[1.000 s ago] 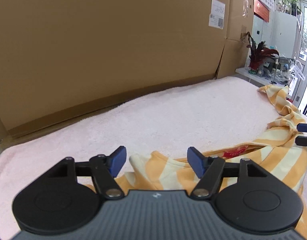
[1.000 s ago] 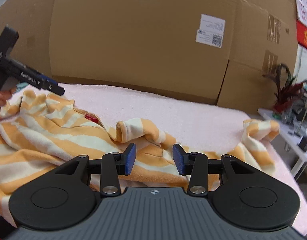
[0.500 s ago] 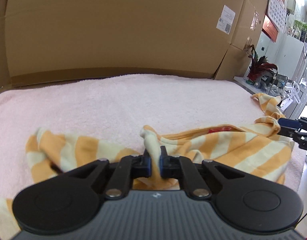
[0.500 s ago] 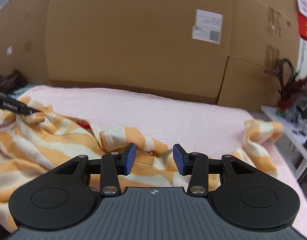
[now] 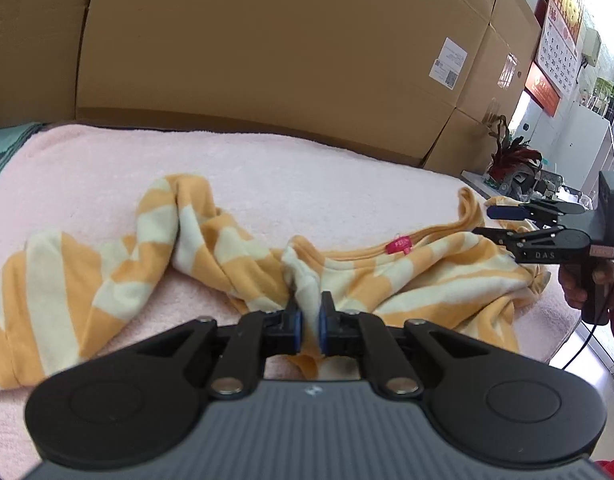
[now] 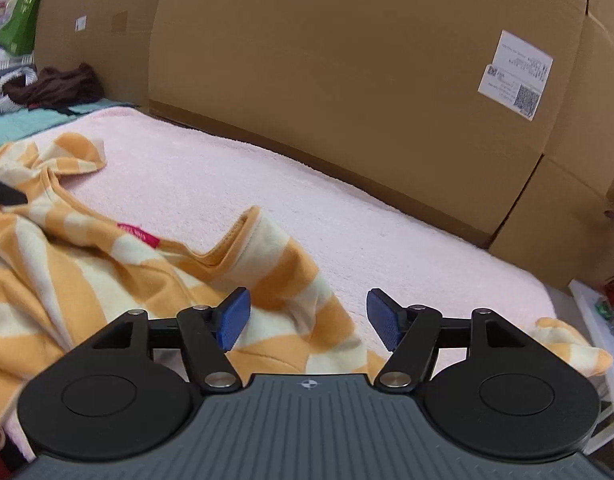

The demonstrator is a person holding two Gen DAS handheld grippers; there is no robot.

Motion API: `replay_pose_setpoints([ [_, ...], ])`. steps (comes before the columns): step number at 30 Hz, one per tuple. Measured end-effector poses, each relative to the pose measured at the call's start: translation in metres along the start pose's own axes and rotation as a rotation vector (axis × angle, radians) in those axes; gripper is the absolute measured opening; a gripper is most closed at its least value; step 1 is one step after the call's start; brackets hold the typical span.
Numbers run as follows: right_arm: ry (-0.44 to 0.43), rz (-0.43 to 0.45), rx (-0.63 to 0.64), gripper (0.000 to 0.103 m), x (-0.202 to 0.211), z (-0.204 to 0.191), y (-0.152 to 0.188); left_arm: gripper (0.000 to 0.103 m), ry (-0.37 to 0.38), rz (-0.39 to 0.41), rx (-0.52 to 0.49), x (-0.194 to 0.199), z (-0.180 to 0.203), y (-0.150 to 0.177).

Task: Fold clothes

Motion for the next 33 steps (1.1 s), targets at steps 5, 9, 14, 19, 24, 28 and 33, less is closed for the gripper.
replay_pose_setpoints([
  [5, -0.026, -0.062, -0.169, 0.066, -0.030, 0.009, 0.007, 0.006, 0.003, -0.006, 0.014, -0.001, -0.003, 0.001],
  [9, -0.045, -0.066, -0.374, 0.066, -0.037, 0.023, 0.016, 0.005, -0.001, -0.005, 0.011, -0.003, -0.001, 0.000],
  [14, -0.028, -0.063, -0.350, 0.064, -0.039, 0.017, 0.020, 0.017, 0.019, -0.011, 0.037, -0.005, 0.000, -0.001],
  [19, -0.009, -0.046, -0.266, 0.010, -0.034, 0.006, 0.016, 0.032, 0.032, 0.000, 0.048, -0.007, 0.005, -0.002],
  [24, 0.036, -0.006, -0.215, 0.010, -0.012, 0.004, 0.014, 0.031, 0.037, 0.011, 0.037, -0.009, 0.005, -0.004],
  [28, 0.031, 0.000, -0.189, 0.010, 0.009, 0.004, 0.023, 0.031, 0.055, 0.017, 0.045, -0.009, 0.002, -0.005],
  [33, 0.008, 0.077, -0.218, 0.010, 0.042, 0.006, 0.030, 0.029, 0.077, 0.029, 0.067, -0.008, -0.002, -0.006],
])
Point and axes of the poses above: each gripper's, at about its wrist camera, not at the fingertips, and x roughly against the way its jaws point, z to its right, y to its underside, the point moved 10 cm from there along -x, roughly the way its jaws point, and after that the axes turned 2 degrees about -x, right-handed, at the moved point
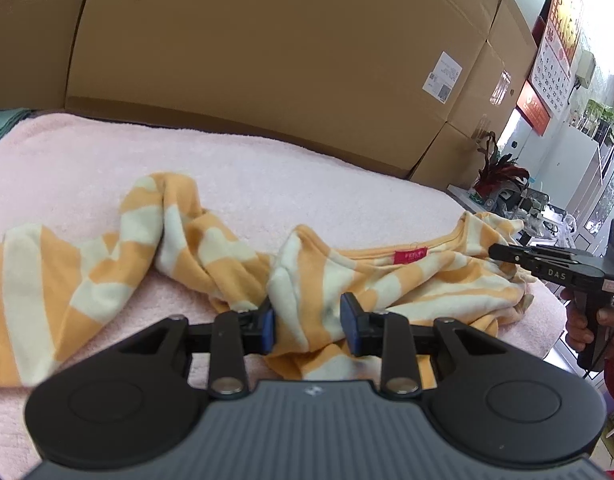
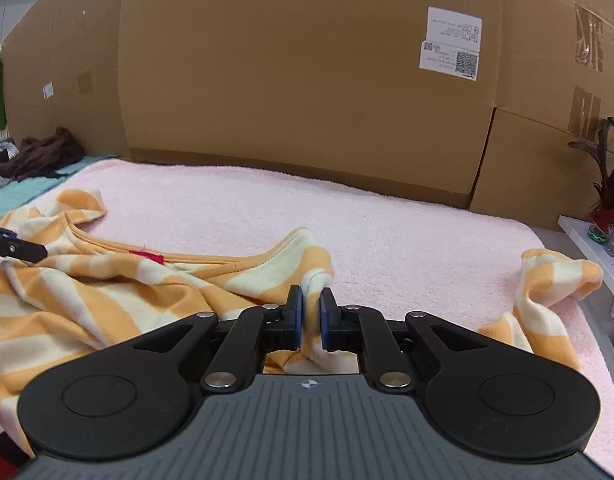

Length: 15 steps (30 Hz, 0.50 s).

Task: Fold clothes

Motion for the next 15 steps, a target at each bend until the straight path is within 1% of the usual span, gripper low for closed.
replay_pose_setpoints([
  [2, -0.010, -0.019, -0.041, 0.010, 0.000, 0.002, 0.006, 0.020, 0.000, 0.001, 0.017, -0.003, -0.002, -0.001],
  [3, 0.006, -0.035, -0.033, 0.010, -0.004, 0.003, 0.009, 0.017, -0.002, 0.003, 0.022, -0.004, -0.003, -0.003],
  [5, 0.029, -0.046, 0.000, 0.012, -0.011, 0.000, 0.012, 0.006, -0.005, 0.012, 0.030, -0.006, -0.005, -0.006],
  [7, 0.030, -0.048, 0.014, 0.019, -0.015, -0.003, 0.009, 0.006, -0.004, 0.020, 0.040, -0.007, -0.006, -0.009],
  [12, 0.020, -0.076, 0.057, 0.029, -0.025, -0.008, 0.002, 0.006, 0.009, 0.016, 0.069, -0.012, -0.009, -0.009],
  [13, 0.011, -0.086, 0.039, 0.033, -0.028, -0.006, 0.000, 0.006, 0.011, 0.013, 0.069, -0.013, -0.009, -0.009],
  [14, -0.004, -0.098, 0.010, 0.037, -0.031, -0.003, -0.003, 0.009, 0.013, 0.011, 0.068, -0.013, -0.009, -0.010],
  [15, -0.023, -0.115, -0.026, 0.045, -0.034, 0.000, -0.005, 0.011, 0.014, 0.009, 0.066, -0.013, -0.009, -0.010],
])
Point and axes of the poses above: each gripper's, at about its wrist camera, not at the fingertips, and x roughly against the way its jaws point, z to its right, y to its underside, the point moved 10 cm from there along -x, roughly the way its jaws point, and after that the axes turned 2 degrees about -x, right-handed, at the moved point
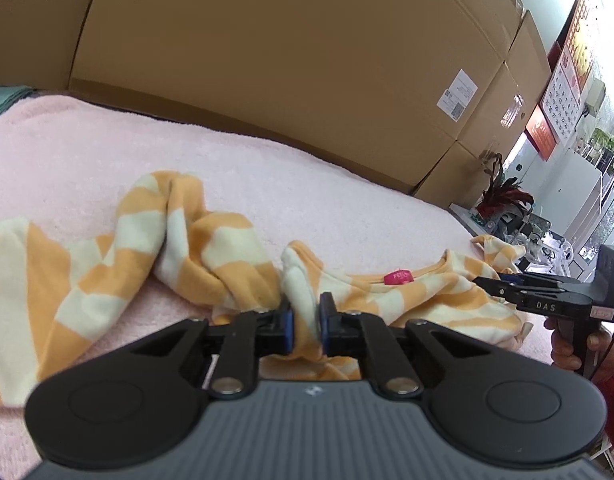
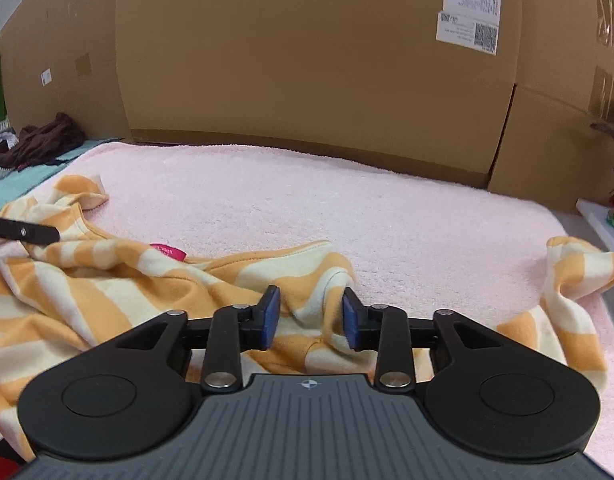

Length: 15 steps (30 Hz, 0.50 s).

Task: Fold clothes

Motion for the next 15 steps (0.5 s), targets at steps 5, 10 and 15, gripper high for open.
replay_pose_setpoints([
  [5, -0.037, -0.055, -0.105, 0.049, -0.021, 0.010, -0.006, 0.022, -0.004, -0.010, -0.017, -0.004, 0.001, -0.002],
  [10, -0.037, -0.066, -0.201, 0.019, -0.035, 0.018, -0.006, 0.005, -0.049, -0.005, -0.034, -0.013, -0.002, -0.002],
  [15, -0.047, -0.003, -0.219, 0.013, -0.010, 0.016, -0.006, 0.001, -0.046, 0.045, -0.002, -0.002, -0.001, -0.005],
])
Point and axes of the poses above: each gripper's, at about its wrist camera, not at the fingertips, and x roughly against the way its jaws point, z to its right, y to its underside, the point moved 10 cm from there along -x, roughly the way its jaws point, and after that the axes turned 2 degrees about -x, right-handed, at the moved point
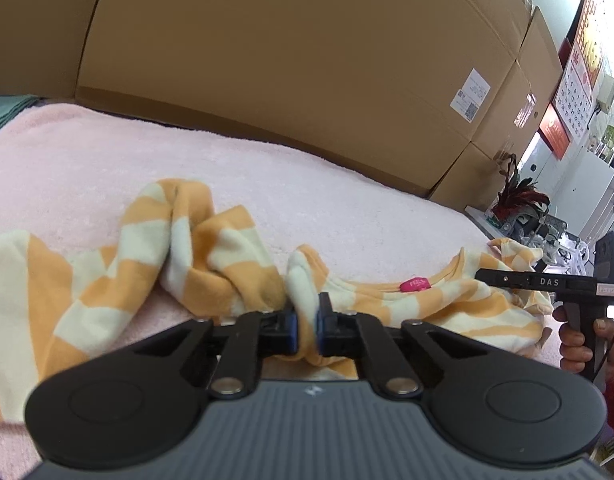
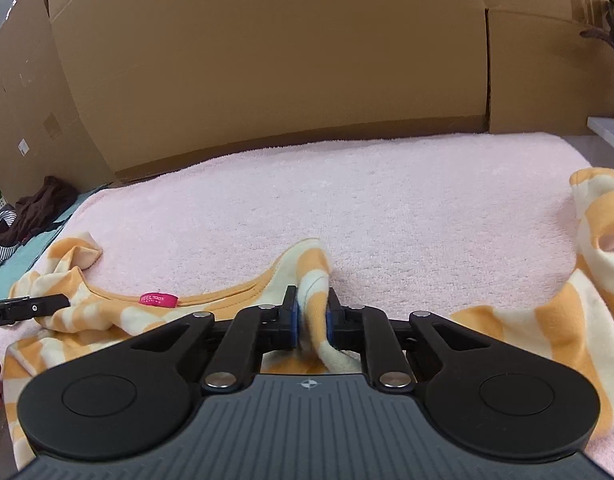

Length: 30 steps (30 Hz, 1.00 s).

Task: Fold clothes

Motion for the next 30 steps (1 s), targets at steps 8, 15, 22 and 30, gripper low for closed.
replay_pose_setpoints([
  [8, 0.088, 0.268, 0.170, 0.013, 0.073, -0.030, -0.023, 0.000, 0.041, 0.190, -0.004, 0.034, 0.019, -0.047],
  [15, 0.059, 0.537, 0.200, 0.012, 0.160, -0.069, -0.090, 0.000, 0.056, 0.463, -0.097, 0.100, 0.061, -0.129],
  [22, 0.040, 0.787, 0.214, 0.012, 0.238, -0.104, -0.139, 0.000, 0.015, 0.695, -0.231, 0.178, 0.113, -0.192],
  [30, -0.005, 0.948, 0.165, 0.012, 0.288, -0.125, -0.177, 0.001, -0.070, 0.821, -0.273, 0.233, 0.146, -0.240],
])
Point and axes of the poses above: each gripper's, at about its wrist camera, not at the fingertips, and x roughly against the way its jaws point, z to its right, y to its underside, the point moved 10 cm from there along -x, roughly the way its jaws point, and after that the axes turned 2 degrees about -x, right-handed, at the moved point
